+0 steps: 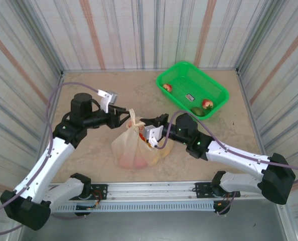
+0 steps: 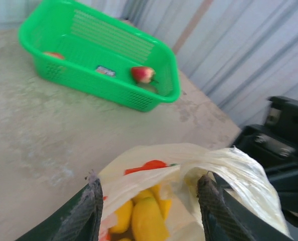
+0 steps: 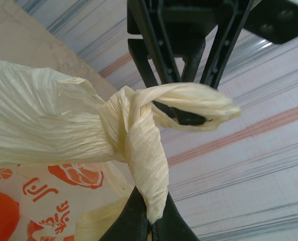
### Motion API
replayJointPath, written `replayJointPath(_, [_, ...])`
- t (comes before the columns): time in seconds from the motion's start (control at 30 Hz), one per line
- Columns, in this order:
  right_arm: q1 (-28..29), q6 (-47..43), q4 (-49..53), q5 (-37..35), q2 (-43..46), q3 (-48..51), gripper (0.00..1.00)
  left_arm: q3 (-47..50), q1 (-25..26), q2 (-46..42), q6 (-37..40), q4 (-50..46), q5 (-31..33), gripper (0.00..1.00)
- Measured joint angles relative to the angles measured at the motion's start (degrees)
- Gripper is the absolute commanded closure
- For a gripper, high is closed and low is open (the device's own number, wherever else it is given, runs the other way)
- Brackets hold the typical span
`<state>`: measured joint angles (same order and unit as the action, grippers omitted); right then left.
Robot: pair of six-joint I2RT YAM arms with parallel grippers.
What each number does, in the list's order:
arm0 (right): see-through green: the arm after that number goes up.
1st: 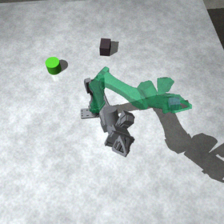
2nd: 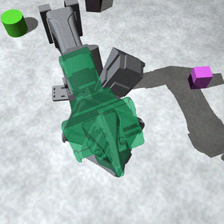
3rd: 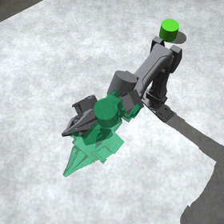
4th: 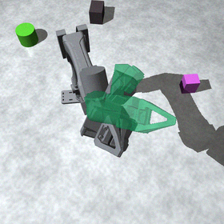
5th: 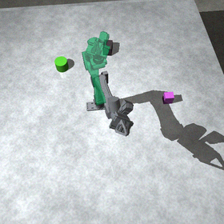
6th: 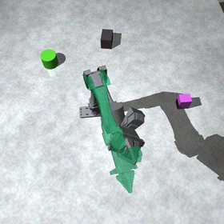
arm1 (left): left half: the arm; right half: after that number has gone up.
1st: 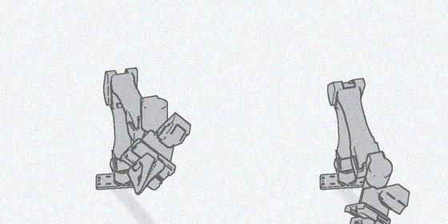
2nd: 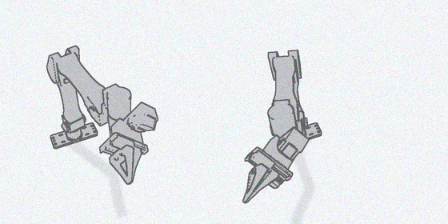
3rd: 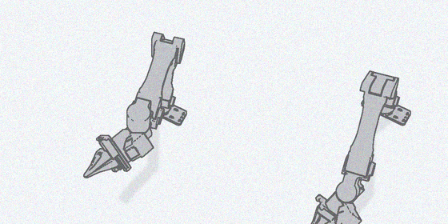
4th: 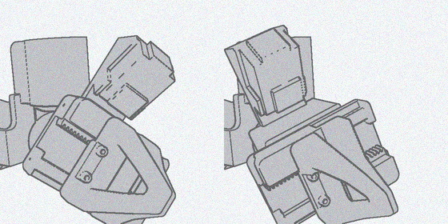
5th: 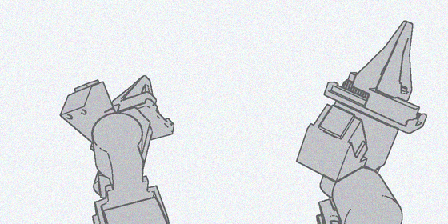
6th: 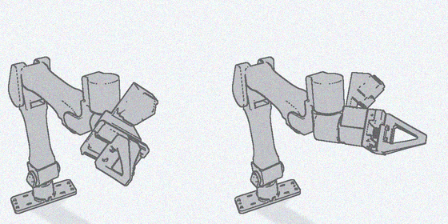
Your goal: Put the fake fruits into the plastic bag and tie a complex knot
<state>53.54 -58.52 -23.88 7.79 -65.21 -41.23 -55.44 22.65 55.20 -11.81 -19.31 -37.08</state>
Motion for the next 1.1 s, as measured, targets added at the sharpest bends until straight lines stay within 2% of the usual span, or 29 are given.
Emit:
replayJointPath(0.13, [-0.87, 0.94, 0.39, 0.0, 0.0, -0.31, 1.0, 1.88, 0.09, -6.14, 1.7, 0.48, -6.86, 0.45])
replayJointPath(0.23, [-1.62, 1.57, 0.44, 0.2, 0.0, -0.42, 1.0, 3.69, 1.01, -11.76, 4.55, -2.62, -9.38, 0.41])
replayJointPath(0.37, [-3.04, 3.65, 0.68, 1.22, 0.0, -0.87, 1.0, 3.93, 3.06, -15.04, 8.5, -9.44, -8.98, 0.39])
replayJointPath(0.47, [-3.85, 4.87, 1.22, 1.73, 0.0, -1.49, 1.0, 3.89, 3.43, -13.99, 10.36, -14.25, -7.67, 0.4])
replayJointPath(0.53, [-4.11, 5.55, 1.55, 2.36, 0.0, -1.6, 1.0, 3.8, 3.63, -13.4, 10.91, -16.39, -5.68, 0.4])
replayJointPath(0.63, [-4.17, 5.97, 2.16, 3.02, 0.11, -1.64, 1.0, 3.78, 3.34, -14.23, 10.91, -16.57, 0.96, 0.34])
replayJointPath(0.77, [-4.17, 6.75, 2.97, 4.31, 0.68, -1.64, 1.0, 2.1, 0.92, -15.74, 9.44, -13.62, 14.12, 0.38])
replayJointPath(0.83, [-4.17, 7.08, 3.06, 4.94, 0.76, -1.64, 1.0, -1.03, -0.7, -11.78, 8.39, -11.34, 16.96, 0.41])
replayJointPath(0.93, [-4.17, 7.13, 3.21, 5.79, 0.74, -1.64, 1.0, -7.54, -1.51, 0.37, 7.54, -7.54, 14.93, 0.42])
replayJointPath(1.0, [-4.42, 7.34, 3.21, 6.19, 0.74, -1.64, 1.0, -10.86, -0.28, 9.35, 7.89, -4.72, 12.09, 0.43])
replayJointPath(1.1, [-5.31, 8.39, 3.34, 7.34, 0.74, -1.77, 1.0, -11.15, 3.39, 18.1, 11.3, -3.87, 8.94, 0.42])
